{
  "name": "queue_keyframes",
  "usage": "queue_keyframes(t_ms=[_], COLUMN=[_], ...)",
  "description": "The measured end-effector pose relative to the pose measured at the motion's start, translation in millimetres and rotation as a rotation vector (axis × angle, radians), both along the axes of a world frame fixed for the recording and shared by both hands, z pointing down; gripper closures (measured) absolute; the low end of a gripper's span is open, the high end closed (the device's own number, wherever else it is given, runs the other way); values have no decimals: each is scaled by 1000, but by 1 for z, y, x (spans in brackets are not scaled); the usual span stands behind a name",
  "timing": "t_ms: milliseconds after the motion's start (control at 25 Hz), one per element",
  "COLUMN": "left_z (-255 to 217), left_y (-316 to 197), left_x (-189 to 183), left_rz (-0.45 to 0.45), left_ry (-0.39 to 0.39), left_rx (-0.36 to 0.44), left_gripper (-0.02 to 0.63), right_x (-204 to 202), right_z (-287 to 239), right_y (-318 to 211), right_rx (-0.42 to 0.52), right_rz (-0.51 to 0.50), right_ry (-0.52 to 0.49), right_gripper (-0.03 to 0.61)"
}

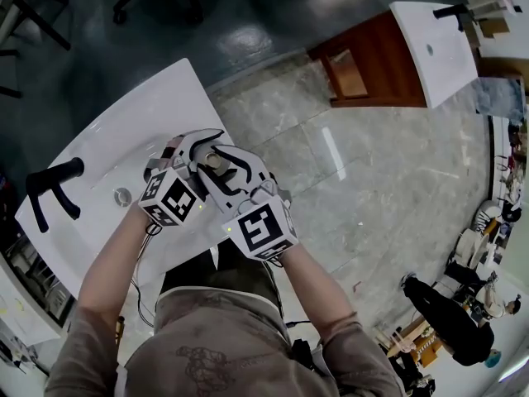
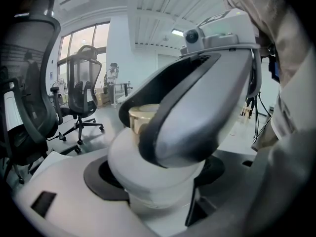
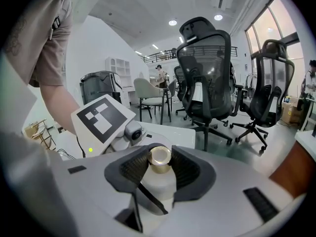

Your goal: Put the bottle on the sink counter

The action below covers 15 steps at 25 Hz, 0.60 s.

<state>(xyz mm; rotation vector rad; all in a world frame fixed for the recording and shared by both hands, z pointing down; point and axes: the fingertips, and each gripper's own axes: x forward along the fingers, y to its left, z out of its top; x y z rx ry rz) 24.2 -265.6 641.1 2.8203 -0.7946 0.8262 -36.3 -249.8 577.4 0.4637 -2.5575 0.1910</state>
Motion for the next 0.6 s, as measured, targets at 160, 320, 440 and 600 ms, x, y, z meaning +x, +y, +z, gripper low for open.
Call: queue_keyframes(t_ms=[160,320,440,600], left_z=[0,-2,-4,-5], left_y=[-2,-2,0,1], left_x=[0,-4,-7,-9], left_rz=[-18,-55,-66,-70], left_ry=[-1,19,30,33], left_rx=[8,10,12,11], left_gripper=[288,288,288,288], right_x=[1,1,2,4], right_z=[0,0,0,3], right_y=[-1,-3,-2,-3], right_rx=[13,8,3,-4], right_rz=[7,7,10,19], right_ry=[8,11,8,11], right_gripper=[431,431,431,430])
